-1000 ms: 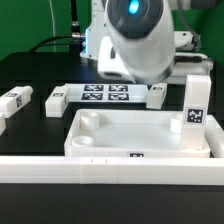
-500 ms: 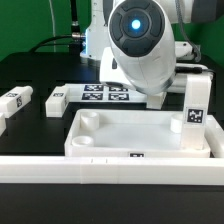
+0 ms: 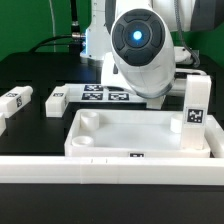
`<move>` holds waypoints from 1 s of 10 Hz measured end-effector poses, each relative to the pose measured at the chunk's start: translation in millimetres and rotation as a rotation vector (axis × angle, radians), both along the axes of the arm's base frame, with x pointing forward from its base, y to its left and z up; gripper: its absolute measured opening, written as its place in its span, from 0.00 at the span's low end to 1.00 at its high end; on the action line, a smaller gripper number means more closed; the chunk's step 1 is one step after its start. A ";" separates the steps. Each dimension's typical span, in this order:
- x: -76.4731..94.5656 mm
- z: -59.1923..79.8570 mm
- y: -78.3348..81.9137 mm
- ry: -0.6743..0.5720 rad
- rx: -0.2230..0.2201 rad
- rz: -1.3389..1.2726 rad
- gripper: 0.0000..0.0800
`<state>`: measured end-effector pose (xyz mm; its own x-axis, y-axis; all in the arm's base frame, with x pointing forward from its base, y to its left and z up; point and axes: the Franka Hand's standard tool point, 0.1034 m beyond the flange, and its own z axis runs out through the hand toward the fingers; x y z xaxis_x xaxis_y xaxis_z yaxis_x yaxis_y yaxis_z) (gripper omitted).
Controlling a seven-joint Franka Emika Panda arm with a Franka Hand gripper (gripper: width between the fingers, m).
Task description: Assemble desk
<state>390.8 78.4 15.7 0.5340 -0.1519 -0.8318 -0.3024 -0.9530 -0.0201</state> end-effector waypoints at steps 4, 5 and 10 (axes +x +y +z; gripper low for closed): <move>0.1 -0.4 1.5 0.000 0.002 0.002 0.36; 0.4 -0.3 1.1 0.000 0.002 0.002 0.36; 33.1 53.9 -21.1 -0.005 0.055 0.020 0.36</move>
Offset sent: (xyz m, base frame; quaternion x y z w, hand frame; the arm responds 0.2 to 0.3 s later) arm 0.0052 0.0052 -0.0047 -0.0046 0.0109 -0.0001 0.9999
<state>423.9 57.2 69.5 0.5402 -0.0951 -0.8361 -0.2831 -0.9562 -0.0742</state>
